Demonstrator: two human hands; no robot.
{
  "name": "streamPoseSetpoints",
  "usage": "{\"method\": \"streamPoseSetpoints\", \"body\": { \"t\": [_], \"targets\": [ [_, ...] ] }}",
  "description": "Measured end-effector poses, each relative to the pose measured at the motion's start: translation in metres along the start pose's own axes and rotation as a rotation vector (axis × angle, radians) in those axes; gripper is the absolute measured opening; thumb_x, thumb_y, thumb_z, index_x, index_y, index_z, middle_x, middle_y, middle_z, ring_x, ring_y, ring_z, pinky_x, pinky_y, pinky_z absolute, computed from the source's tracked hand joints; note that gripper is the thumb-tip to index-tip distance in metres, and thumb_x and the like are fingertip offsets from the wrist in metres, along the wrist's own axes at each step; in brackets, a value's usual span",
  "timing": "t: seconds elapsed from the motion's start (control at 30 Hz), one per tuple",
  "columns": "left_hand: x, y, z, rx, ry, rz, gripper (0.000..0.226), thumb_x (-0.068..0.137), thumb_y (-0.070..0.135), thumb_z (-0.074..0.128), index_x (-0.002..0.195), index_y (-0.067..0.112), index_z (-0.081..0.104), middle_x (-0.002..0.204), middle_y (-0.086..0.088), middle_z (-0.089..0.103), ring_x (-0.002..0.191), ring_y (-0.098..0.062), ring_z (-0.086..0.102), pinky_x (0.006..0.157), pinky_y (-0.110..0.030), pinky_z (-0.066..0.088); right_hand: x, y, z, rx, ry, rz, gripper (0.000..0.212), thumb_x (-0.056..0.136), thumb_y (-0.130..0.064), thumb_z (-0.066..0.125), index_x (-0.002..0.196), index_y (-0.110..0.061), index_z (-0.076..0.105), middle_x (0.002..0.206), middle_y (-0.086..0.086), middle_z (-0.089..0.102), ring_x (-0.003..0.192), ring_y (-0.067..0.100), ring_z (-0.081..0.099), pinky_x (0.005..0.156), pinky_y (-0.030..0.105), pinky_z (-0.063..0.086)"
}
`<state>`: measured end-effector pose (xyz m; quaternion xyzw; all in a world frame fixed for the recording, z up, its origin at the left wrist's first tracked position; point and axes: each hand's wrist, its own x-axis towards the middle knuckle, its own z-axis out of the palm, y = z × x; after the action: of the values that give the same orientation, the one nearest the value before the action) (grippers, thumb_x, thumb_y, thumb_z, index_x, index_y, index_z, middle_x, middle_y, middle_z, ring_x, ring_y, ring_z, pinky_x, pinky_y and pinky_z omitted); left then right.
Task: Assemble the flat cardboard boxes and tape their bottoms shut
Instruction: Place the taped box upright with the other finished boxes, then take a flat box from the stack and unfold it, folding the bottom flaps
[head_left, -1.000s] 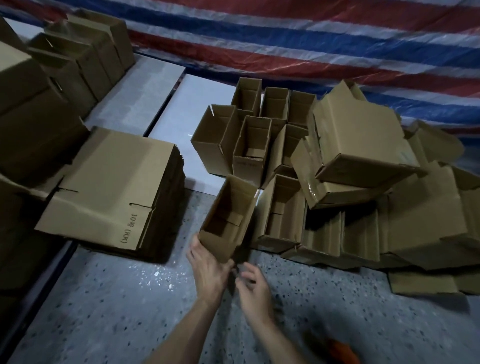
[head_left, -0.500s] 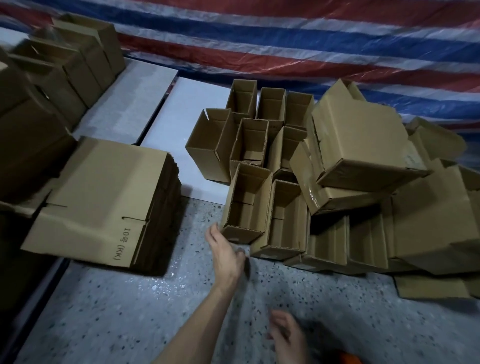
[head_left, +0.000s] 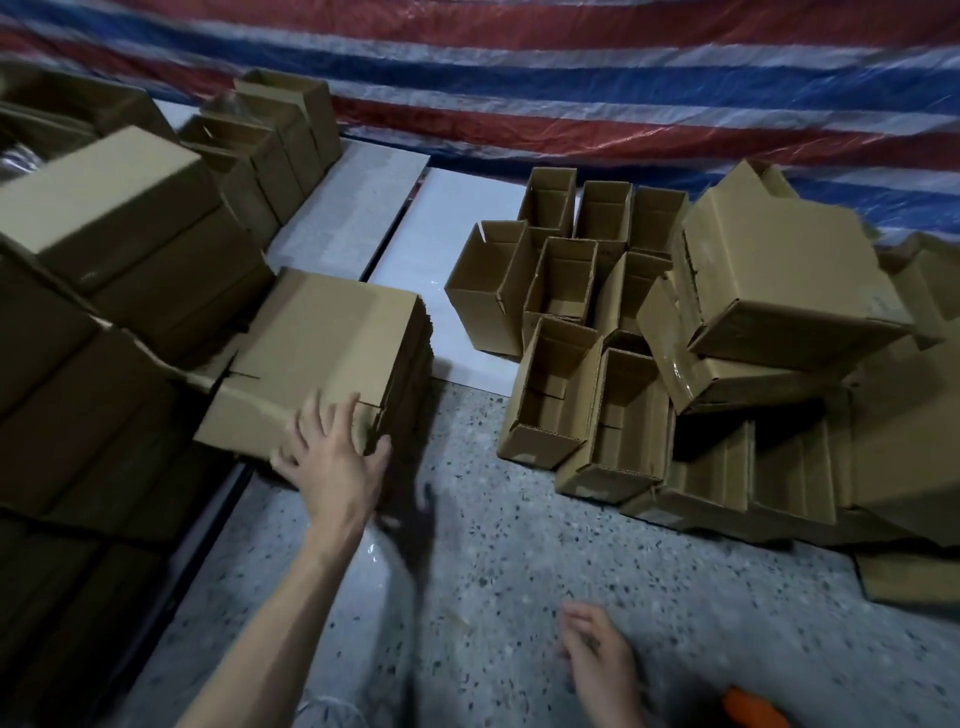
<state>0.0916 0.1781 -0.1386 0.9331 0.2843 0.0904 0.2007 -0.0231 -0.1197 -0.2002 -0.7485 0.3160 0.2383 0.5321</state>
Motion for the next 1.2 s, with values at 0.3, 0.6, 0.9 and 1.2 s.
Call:
{"method": "streamPoseSetpoints", "body": {
  "t": [0.3,0.6,0.9,1.2],
  "targets": [
    [0.0,-0.018,-0.013,-0.105,-0.335,-0.113,0.067,0.096,0.04,0.063,0.154,0.044,0.03,0.166,-0.018,0.0,0.147,-0.054,-0.004,0.115,-0.067,0.021,-0.018,0.021,-0.006,0.074,0.026,0.014,0.014,0.095,-0.002,0.062,0.09,-0.014,0.067,0.093,0.01,0.071,0.073,0.028,0.065,0.072,0.034,0.049],
    [-0.048,0.009,-0.089,-0.227,0.201,0.013,0.037,0.102,0.034,0.055,0.135,0.017,0.061,0.136,-0.016,0.056,0.131,-0.034,0.043,0.098,-0.046,0.043,-0.035,0.014,-0.03,0.075,0.033,-0.103,0.006,0.097,-0.014,0.064,0.099,-0.018,0.068,0.09,0.003,0.073,0.078,0.025,0.07,0.065,0.034,0.053],
    [-0.109,0.032,-0.198,-0.562,0.431,0.431,0.03,0.081,0.04,0.08,0.103,0.032,0.061,0.096,0.017,0.063,0.085,-0.016,0.066,0.076,-0.038,0.057,-0.099,-0.08,-0.058,0.106,0.016,-0.658,0.045,0.084,-0.047,0.07,0.127,-0.048,0.055,0.129,-0.018,0.059,0.109,-0.007,0.059,0.09,0.025,0.049],
    [-0.168,0.045,-0.114,-0.945,-0.167,0.159,0.028,0.082,0.045,0.079,0.098,0.028,0.064,0.091,0.013,0.065,0.082,-0.002,0.06,0.07,-0.015,0.047,-0.118,-0.058,-0.094,0.011,0.331,-1.005,0.054,0.081,-0.042,0.076,0.13,-0.031,0.056,0.127,-0.007,0.055,0.119,0.004,0.054,0.1,0.013,0.041]
  ]
}}
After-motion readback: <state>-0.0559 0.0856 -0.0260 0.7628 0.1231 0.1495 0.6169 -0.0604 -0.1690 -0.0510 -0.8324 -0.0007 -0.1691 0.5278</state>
